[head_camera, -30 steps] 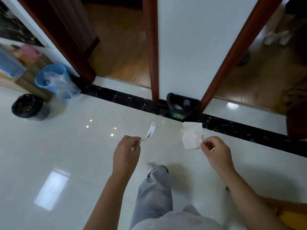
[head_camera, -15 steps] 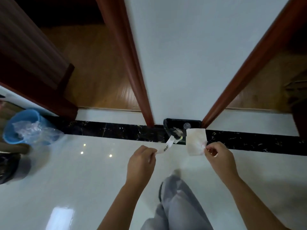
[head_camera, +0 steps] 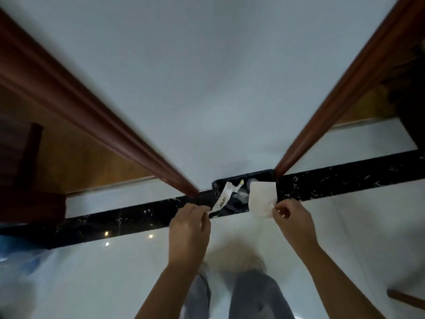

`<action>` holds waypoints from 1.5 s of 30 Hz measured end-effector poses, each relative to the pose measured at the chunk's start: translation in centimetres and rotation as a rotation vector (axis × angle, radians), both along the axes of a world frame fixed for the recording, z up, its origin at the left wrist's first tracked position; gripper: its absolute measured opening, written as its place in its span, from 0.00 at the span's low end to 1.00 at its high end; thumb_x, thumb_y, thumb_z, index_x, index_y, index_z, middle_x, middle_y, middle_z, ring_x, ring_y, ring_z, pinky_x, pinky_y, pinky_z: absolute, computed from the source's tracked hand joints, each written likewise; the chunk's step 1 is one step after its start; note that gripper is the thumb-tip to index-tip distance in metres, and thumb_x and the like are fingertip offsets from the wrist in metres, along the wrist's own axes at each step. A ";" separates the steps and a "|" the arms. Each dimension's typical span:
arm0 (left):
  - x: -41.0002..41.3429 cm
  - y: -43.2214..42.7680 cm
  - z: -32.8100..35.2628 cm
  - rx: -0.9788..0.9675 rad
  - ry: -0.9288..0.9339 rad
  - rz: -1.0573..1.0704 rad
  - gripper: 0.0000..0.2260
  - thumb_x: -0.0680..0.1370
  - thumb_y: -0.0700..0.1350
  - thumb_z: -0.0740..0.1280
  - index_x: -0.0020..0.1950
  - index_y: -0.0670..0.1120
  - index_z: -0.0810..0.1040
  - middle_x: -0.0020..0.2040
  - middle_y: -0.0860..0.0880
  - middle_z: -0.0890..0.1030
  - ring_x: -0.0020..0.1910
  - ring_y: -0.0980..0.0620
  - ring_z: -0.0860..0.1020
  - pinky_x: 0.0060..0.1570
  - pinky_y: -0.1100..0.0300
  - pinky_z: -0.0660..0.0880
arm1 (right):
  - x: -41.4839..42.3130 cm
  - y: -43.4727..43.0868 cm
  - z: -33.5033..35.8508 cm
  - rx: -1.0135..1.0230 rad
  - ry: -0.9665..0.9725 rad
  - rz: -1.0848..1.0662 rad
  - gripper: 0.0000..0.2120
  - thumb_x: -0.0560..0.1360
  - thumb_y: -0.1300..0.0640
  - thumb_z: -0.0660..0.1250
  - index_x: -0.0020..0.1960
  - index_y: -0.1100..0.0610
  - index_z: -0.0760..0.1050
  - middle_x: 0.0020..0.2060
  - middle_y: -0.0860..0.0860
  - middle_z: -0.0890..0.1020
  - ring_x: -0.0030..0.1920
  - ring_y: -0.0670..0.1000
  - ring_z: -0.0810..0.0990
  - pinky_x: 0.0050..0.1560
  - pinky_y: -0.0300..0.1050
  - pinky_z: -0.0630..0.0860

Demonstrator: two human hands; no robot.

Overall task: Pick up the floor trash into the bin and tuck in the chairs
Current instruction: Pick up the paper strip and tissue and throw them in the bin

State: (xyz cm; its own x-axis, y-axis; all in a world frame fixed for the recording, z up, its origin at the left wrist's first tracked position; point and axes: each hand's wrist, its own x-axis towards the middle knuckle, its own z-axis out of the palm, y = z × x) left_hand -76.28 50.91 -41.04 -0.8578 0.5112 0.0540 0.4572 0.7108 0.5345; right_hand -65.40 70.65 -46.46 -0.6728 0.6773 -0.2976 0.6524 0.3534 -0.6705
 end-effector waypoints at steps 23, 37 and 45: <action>-5.5 2.5 -23.7 0.018 -0.168 -0.073 0.07 0.74 0.35 0.67 0.50 0.41 0.82 0.42 0.47 0.79 0.40 0.53 0.76 0.40 0.75 0.68 | -7.3 -0.6 -24.6 -0.233 0.036 -0.233 0.11 0.73 0.59 0.67 0.55 0.58 0.76 0.50 0.53 0.79 0.47 0.50 0.77 0.49 0.42 0.72; -5.8 12.6 -33.0 0.074 -0.043 -0.368 0.07 0.73 0.38 0.65 0.45 0.39 0.82 0.38 0.43 0.80 0.34 0.46 0.78 0.33 0.51 0.77 | -1.3 4.2 -26.6 0.164 0.125 -0.208 0.16 0.72 0.57 0.68 0.59 0.56 0.75 0.57 0.51 0.78 0.60 0.50 0.72 0.56 0.36 0.63; -5.9 17.2 -39.7 0.037 -0.029 -0.530 0.08 0.71 0.40 0.65 0.43 0.41 0.83 0.37 0.43 0.80 0.31 0.45 0.78 0.28 0.47 0.76 | -0.2 6.0 -30.2 0.177 0.161 -0.168 0.15 0.72 0.58 0.69 0.58 0.56 0.76 0.55 0.51 0.79 0.57 0.50 0.73 0.55 0.37 0.65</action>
State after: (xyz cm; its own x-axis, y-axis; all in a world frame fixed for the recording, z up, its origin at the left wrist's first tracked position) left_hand -82.23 68.15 -80.75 -0.4834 0.8733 0.0602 0.7333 0.3664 0.5727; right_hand -65.58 76.61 -76.64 -0.5761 0.8149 -0.0632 0.6018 0.3705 -0.7075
